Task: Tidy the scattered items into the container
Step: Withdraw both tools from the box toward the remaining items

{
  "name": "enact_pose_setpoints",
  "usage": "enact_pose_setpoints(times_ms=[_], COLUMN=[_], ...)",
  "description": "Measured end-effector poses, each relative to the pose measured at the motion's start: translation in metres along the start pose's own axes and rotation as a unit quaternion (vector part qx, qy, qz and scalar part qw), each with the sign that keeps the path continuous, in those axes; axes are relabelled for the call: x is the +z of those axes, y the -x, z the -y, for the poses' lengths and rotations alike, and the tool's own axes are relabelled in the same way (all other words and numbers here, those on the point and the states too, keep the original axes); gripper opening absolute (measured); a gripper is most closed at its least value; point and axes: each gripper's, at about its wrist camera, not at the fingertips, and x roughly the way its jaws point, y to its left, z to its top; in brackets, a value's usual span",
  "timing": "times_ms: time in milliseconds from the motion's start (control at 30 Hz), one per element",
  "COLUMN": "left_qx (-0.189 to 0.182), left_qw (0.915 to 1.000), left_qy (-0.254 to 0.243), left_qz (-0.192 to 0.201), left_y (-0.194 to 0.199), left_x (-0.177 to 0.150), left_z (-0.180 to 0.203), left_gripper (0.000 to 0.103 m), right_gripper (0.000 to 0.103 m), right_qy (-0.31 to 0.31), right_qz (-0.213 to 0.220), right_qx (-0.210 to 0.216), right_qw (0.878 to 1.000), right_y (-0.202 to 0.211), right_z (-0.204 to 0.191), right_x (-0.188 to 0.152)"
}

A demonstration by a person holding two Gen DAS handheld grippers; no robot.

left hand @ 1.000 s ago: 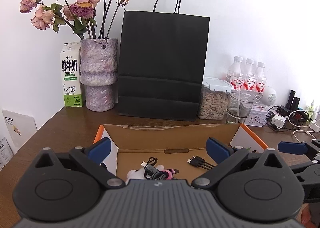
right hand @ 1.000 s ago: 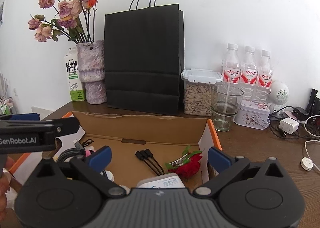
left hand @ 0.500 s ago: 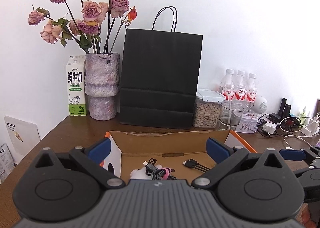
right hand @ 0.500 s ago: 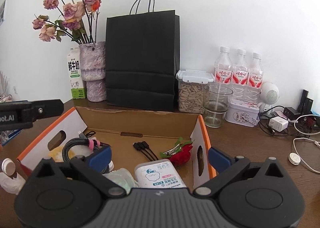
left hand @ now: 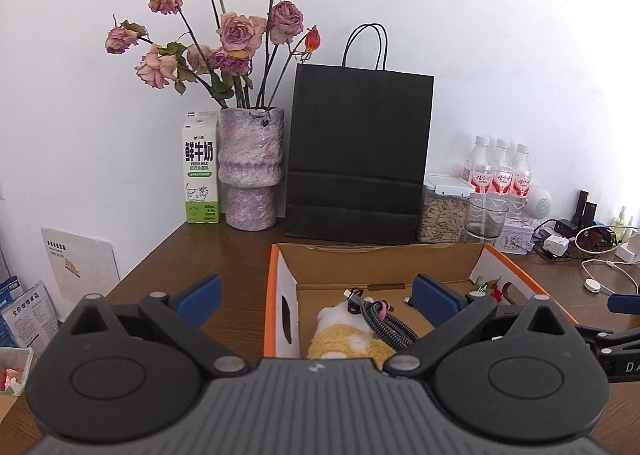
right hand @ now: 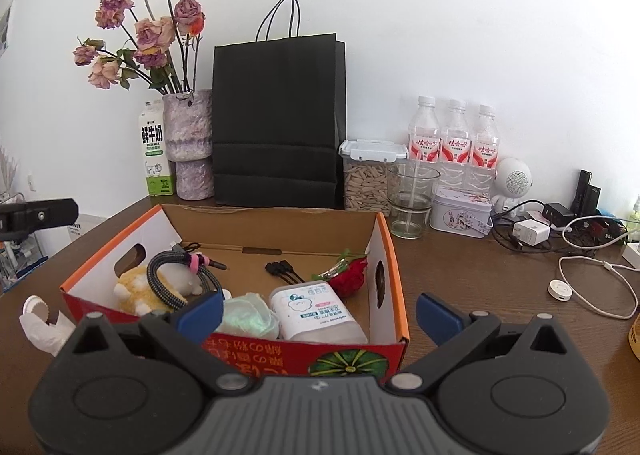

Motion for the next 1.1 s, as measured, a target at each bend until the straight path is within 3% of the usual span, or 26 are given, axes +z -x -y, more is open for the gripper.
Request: enact_pose_setpoints(times_ms=[700, 1100], left_qx=[0.037, 0.065], left_qw=[0.9979, 0.9954], left_qy=[0.009, 0.015], left_qz=[-0.052, -0.069], left_y=[0.036, 0.042], left_x=[-0.048, -0.063], left_z=[-0.042, -0.062], left_gripper=[0.103, 0.103], right_gripper=[0.103, 0.103], right_qy=[-0.015, -0.033], right_qz=[-0.058, -0.076], right_qx=[-0.018, -0.033], right_qw=[0.998, 0.996], right_y=[0.032, 0.032], right_z=[0.003, 0.018], right_x=[-0.066, -0.084])
